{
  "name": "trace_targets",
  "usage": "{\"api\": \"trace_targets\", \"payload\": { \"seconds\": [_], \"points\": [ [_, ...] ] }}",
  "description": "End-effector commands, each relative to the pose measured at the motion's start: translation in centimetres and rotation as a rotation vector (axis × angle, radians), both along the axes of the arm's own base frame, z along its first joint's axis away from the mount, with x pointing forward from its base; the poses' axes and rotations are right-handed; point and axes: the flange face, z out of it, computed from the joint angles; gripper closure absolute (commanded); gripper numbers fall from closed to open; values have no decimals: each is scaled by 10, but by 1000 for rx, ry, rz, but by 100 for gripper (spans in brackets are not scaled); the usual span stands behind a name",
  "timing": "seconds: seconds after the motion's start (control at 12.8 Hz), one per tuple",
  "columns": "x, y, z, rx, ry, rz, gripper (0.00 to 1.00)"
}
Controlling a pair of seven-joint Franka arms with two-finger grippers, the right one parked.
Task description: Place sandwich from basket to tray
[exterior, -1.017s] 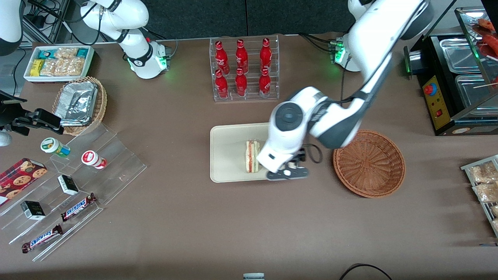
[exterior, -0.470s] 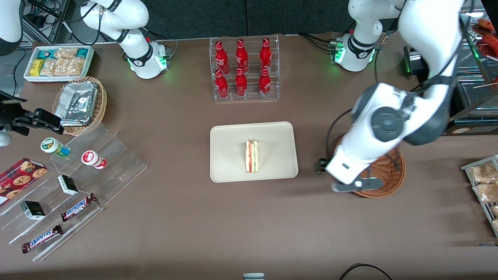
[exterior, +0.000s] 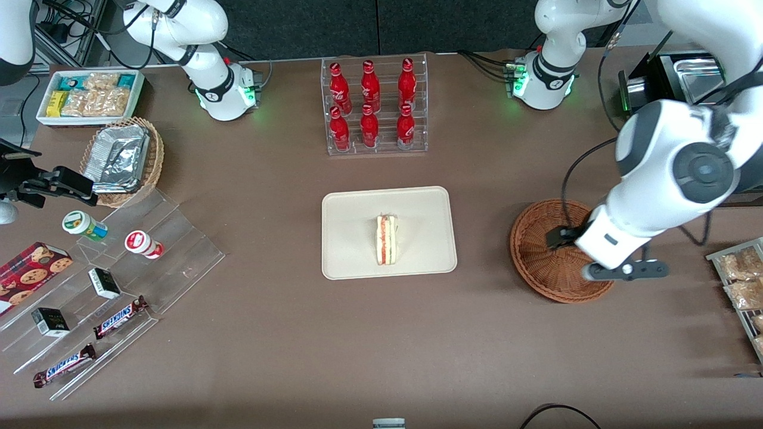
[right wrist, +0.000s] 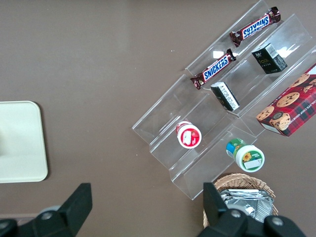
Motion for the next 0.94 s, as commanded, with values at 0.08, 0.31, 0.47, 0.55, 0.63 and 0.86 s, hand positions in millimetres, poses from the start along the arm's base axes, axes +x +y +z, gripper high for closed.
{"api": "trace_targets", "payload": {
  "seconds": [0.08, 0.31, 0.47, 0.55, 0.63, 0.86],
  "points": [
    [-39, 37, 59, 8, 39, -28, 0],
    [-56, 42, 77, 14, 69, -46, 0],
    [-70, 49, 94, 5, 89, -42, 0],
    [-76, 52, 98, 5, 116, -62, 0],
    [-83, 55, 107, 5, 131, -71, 0],
    [-91, 58, 120, 8, 142, -71, 0]
  ]
}}
